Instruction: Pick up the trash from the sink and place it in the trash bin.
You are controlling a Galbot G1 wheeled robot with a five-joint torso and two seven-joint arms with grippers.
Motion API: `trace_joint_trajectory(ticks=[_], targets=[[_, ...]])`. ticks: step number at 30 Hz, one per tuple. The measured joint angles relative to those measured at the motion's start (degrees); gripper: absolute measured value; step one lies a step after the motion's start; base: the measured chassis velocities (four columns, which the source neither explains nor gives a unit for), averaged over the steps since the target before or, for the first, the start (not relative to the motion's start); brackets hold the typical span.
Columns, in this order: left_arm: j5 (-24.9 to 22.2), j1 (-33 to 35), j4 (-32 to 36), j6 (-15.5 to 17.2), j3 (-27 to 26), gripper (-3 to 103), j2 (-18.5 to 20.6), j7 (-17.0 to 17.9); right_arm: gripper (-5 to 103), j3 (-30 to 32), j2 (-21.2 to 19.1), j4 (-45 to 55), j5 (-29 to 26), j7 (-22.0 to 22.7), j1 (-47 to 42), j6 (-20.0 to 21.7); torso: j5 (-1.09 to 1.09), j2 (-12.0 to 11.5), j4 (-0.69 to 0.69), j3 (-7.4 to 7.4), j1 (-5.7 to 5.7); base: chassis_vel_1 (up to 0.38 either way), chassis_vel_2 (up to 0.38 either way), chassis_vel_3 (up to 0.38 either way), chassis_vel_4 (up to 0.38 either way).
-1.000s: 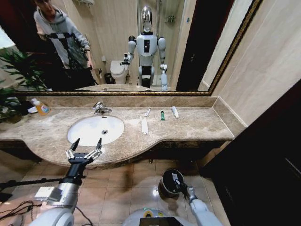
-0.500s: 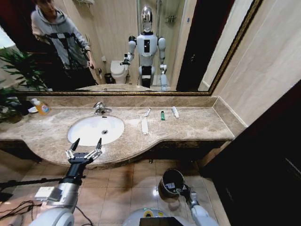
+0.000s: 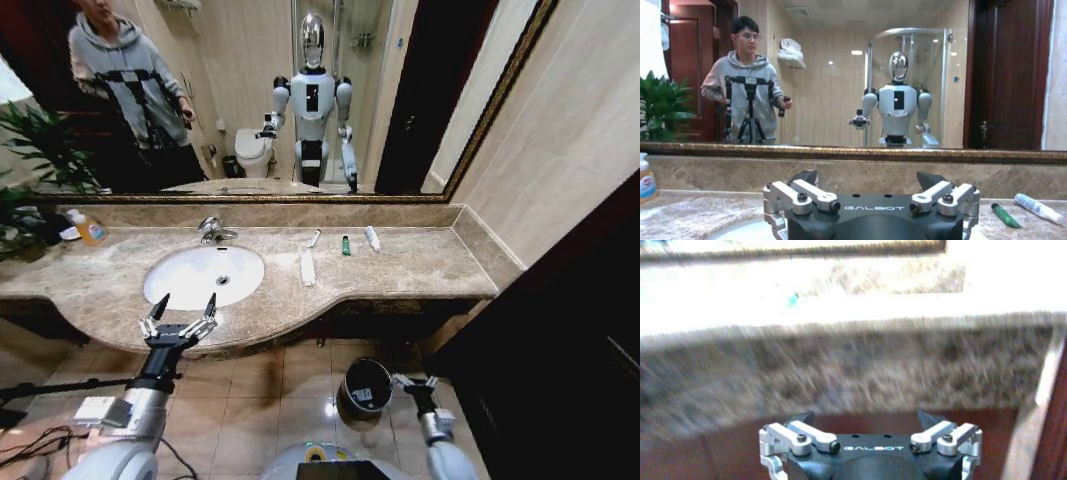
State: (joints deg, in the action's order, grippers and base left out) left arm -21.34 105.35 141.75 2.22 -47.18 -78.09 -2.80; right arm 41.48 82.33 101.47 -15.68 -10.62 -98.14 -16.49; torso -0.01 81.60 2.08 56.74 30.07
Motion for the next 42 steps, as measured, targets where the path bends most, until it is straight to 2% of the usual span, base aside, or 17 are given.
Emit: trace_joint_trajectory(ticks=[1, 3, 4, 7, 12, 18, 20, 23, 24, 27, 29, 31, 35, 42], targets=[[0.0, 0.0, 0.0, 0.0, 0.0, 100, 0.0, 0.0, 100, 0.59, 0.11, 6.0, -1.2, -0.52, -1.57, 1.22, -0.02, 0.0, 0.01, -0.01, -0.01, 0.0, 0.0, 0.0, 0.0], [0.0, 0.0, -0.01, 0.0, 0.0, 100, 0.0, 0.0, 100, 0.73, 0.09, 10.38, -1.91, -1.06, -1.68, 2.93, 0.01, 0.0, 0.02, 0.0, 0.0, 0.0, 0.0, 0.0, 0.0], [0.0, 0.0, -0.01, 0.0, 0.0, 100, 0.0, 0.0, 100, 0.73, 0.09, 10.38, -1.91, -1.06, -1.68, 2.93, 0.01, 0.0, 0.02, 0.0, 0.0, 0.0, 0.0, 0.0, 0.0], [0.0, 0.0, 0.0, 0.0, 0.0, 100, 0.0, 0.0, 100, 0.0, -1.23, 15.67, -2.88, -2.11, 1.15, 6.55, 0.01, 0.0, 0.02, 0.0, 0.01, 0.0, 0.0, 0.0, 0.0], [0.0, 0.0, -0.01, 0.0, 0.0, 100, 0.0, 0.0, 100, -1.86, -3.93, 17.03, -3.49, -1.96, 7.12, 10.53, 0.01, 0.0, 0.01, 0.01, 0.01, 0.0, 0.0, 0.0, 0.0], [0.0, 0.0, -0.01, 0.0, 0.0, 100, 0.0, 0.0, 100, -7.61, -10.84, 10.32, -3.36, 1.46, 22.91, 15.05, 0.02, -0.01, 0.03, 0.01, 0.01, 0.0, 0.0, 0.0, 0.0], [0.0, 0.0, 0.0, 0.0, 0.0, 100, 0.0, 0.0, 100, -8.61, -11.63, 8.95, -3.36, 1.94, 25.23, 15.79, 0.02, -0.01, 0.03, 0.01, 0.02, 0.0, 0.0, 0.0, 0.0], [0.0, 0.01, -0.01, 0.0, 0.0, 100, 0.0, 0.0, 100, -12.75, -13.34, 1.04, -2.76, 3.94, 35.32, 18.25, 0.01, -0.01, 0.03, 0.02, 0.02, 0.0, 0.0, 0.0, 0.0], [0.0, 0.01, -0.01, 0.0, 0.0, 100, 0.0, 0.0, 100, -12.75, -13.34, 1.04, -2.76, 3.94, 35.32, 18.25, 0.01, -0.01, 0.03, 0.02, 0.02, 0.0, 0.0, 0.0, 0.0], [0.0, 0.0, -0.01, 0.0, 0.0, 100, 0.0, 0.0, 100, -17.45, -12.87, -8.36, -2.17, 6.05, 44.13, 20.85, 0.02, -0.01, 0.03, 0.02, 0.02, 0.0, 0.0, 0.0, 0.0], [0.0, -0.01, -0.01, 0.0, 0.0, 100, 0.0, 0.0, 100, -18.1, -12.57, -9.71, -2.13, 6.34, 45.52, 21.22, 0.03, -0.01, 0.02, 0.02, 0.02, 0.0, 0.0, 0.0, 0.0], [0.0, 0.0, -0.01, 0.0, 0.01, 100, 0.0, -0.01, 100, -20.38, -11.36, -15.77, -1.9, 6.97, 51.3, 22.06, 0.0, -0.01, 0.02, 0.02, 0.02, 0.0, 0.0, 0.0, 0.0], [0.0, 0.0, -0.01, 0.0, 0.0, 100, 0.0, 0.0, 100, -22.54, -9.93, -22.76, -3.53, 7.76, 58.09, 23.56, -0.02, -0.01, 0.03, 0.02, 0.02, 0.0, 0.0, 0.0, 0.0], [0.0, 0.0, 0.0, 0.0, 0.0, 100, 0.0, 0.0, 100, -23.09, -8.02, -30.04, -2.85, 7.79, 63.2, 24.02, 0.0, -0.01, 0.03, 0.01, 0.02, 0.0, 0.0, 0.0, 0.0]])
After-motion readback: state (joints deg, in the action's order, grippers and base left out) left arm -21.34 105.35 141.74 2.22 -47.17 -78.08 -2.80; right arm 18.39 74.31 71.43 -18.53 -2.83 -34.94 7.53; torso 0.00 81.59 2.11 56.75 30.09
